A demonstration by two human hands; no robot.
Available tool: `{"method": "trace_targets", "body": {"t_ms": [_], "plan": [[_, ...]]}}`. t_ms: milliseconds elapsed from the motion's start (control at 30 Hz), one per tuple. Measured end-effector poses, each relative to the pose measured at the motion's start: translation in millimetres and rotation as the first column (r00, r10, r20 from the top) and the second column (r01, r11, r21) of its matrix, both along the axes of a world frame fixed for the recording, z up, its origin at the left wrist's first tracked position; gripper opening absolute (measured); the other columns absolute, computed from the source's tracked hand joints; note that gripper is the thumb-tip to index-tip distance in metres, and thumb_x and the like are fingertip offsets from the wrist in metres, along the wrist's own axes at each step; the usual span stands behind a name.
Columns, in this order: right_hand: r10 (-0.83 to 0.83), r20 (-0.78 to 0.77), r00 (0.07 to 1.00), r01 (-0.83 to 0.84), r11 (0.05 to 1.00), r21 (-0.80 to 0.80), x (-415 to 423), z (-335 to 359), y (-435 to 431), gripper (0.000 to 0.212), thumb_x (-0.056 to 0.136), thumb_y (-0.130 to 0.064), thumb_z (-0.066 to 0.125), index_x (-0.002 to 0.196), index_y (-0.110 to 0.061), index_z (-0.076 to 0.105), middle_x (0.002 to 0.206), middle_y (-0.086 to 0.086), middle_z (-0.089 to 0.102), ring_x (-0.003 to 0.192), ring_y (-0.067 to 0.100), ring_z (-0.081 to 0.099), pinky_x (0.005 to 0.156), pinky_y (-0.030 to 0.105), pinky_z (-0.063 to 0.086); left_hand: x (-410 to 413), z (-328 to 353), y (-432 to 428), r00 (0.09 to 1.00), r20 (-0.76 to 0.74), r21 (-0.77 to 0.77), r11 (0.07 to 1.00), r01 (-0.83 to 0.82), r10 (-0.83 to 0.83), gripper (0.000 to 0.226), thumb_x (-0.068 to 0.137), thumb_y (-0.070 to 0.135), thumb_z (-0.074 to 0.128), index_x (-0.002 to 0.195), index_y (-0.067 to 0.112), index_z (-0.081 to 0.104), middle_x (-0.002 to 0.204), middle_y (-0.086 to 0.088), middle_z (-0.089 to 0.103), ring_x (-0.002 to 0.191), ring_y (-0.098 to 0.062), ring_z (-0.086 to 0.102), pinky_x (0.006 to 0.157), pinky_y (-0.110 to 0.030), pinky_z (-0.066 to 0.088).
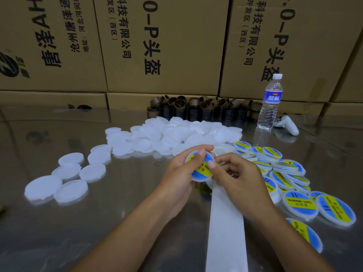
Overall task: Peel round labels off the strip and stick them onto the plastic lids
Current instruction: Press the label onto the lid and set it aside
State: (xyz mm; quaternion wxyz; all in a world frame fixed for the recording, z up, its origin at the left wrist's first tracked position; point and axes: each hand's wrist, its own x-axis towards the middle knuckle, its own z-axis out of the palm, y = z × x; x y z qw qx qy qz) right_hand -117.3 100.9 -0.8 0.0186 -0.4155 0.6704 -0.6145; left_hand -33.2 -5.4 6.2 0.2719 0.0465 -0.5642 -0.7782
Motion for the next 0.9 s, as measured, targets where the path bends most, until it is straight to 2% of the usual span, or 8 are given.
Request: {"method": "trace_targets", "body": {"t_ms": [167, 300, 433, 600, 700, 767, 833, 900], "plan": [[0.036, 0.039, 0.999, -0.035, 0.999, -0.009, -0.9, 1.6, 0.8, 0.011, 0.088, -0.022, 0.062, 0.080, -0.016, 0.067, 0.070, -0.002, 0.070, 0.062, 0.007, 0.063, 0.065, 0.023, 0.050, -2.5, -0.4, -0.5, 0.999, 0.044, 0.016, 1.000, -0.005, 0.004, 0.030, 0.081, 0.038, 0.054, 0.089, 0.018, 0.075, 0.088, -0.006, 0.072, 0.085, -0.015, 0.067, 0.086, -0.032, 0.054], [-0.021, 0.047, 0.999, 0.022, 0.999, -0.023, 0.0, 2.0, 0.7, 0.014, 0.091, -0.024, 0.058, 0.081, -0.016, 0.065, 0.074, 0.000, 0.069, 0.064, 0.008, 0.060, 0.067, 0.029, 0.049, -1.6, -3.2, -3.3, 0.991, 0.124, -0.114, 0.993, -0.037, 0.051, 0.037, 0.087, 0.040, 0.051, 0.090, 0.012, 0.075, 0.097, -0.015, 0.073, 0.090, -0.022, 0.065, 0.098, -0.046, 0.046], [-0.030, 0.048, 0.998, 0.032, 0.999, -0.030, 2.5, 4.6, 1.6, 0.016, 0.091, -0.024, 0.057, 0.081, -0.015, 0.065, 0.077, 0.006, 0.070, 0.074, 0.021, 0.065, 0.073, 0.044, 0.051, -1.1, -5.1, -2.7, 0.994, 0.107, -0.127, 0.992, 0.019, -0.005, 0.038, 0.081, 0.040, 0.055, 0.096, 0.011, 0.074, 0.094, -0.010, 0.074, 0.083, -0.015, 0.069, 0.073, -0.023, 0.053], [-0.053, 0.024, 0.998, 0.054, 0.998, -0.026, 1.6, 5.3, 2.5, 0.015, 0.090, -0.024, 0.059, 0.082, -0.015, 0.067, 0.075, 0.004, 0.070, 0.075, 0.024, 0.066, 0.073, 0.048, 0.052, -2.1, -7.3, -3.9, 0.990, 0.136, -0.201, 0.980, -0.007, 0.035, 0.030, 0.082, 0.029, 0.062, 0.103, 0.009, 0.071, 0.092, -0.008, 0.074, 0.082, -0.014, 0.068, 0.070, -0.022, 0.052], [-0.033, 0.021, 0.999, 0.034, 0.999, -0.034, 1.3, 5.3, 2.5, 0.010, 0.086, -0.028, 0.063, 0.086, -0.019, 0.065, 0.066, 0.001, 0.068, 0.065, 0.016, 0.062, 0.065, 0.033, 0.050, -1.9, -7.3, -5.0, 0.989, 0.130, -0.194, 0.980, -0.044, 0.070, 0.031, 0.080, 0.030, 0.064, 0.102, 0.009, 0.071, 0.092, -0.011, 0.074, 0.080, -0.015, 0.066, 0.068, -0.025, 0.051], [-0.007, 0.002, 1.000, 0.007, 1.000, 0.001, 0.8, 4.5, 2.1, 0.008, 0.083, -0.027, 0.067, 0.088, -0.022, 0.062, 0.057, -0.005, 0.064, 0.055, 0.003, 0.055, 0.057, 0.016, 0.040, -1.9, -7.5, -5.9, 0.989, 0.118, -0.163, 0.984, -0.074, 0.094, 0.035, 0.077, 0.033, 0.064, 0.101, 0.008, 0.071, 0.097, -0.014, 0.073, 0.086, -0.019, 0.066, 0.083, -0.038, 0.052], [-0.003, -0.017, 1.000, 0.004, 1.000, 0.029, -0.2, 3.4, 1.7, 0.010, 0.083, -0.022, 0.069, 0.090, -0.023, 0.062, 0.055, -0.006, 0.063, 0.053, 0.001, 0.053, 0.056, 0.012, 0.037, -2.0, -7.4, -6.2, 0.988, 0.114, -0.146, 0.986, -0.085, 0.102, 0.035, 0.078, 0.032, 0.064, 0.102, 0.007, 0.070, 0.099, -0.015, 0.073, 0.090, -0.022, 0.067, 0.093, -0.042, 0.050], [-0.030, -0.037, 0.999, 0.031, 0.999, 0.021, -0.5, 3.5, 1.6, 0.012, 0.083, -0.020, 0.069, 0.089, -0.026, 0.061, 0.055, -0.006, 0.063, 0.053, 0.002, 0.053, 0.056, 0.013, 0.038, -2.4, -8.0, -6.4, 0.989, 0.119, -0.138, 0.988, -0.068, 0.084, 0.040, 0.077, 0.034, 0.065, 0.105, 0.006, 0.069, 0.102, -0.014, 0.073, 0.095, -0.023, 0.068, 0.091, -0.037, 0.052]]}}
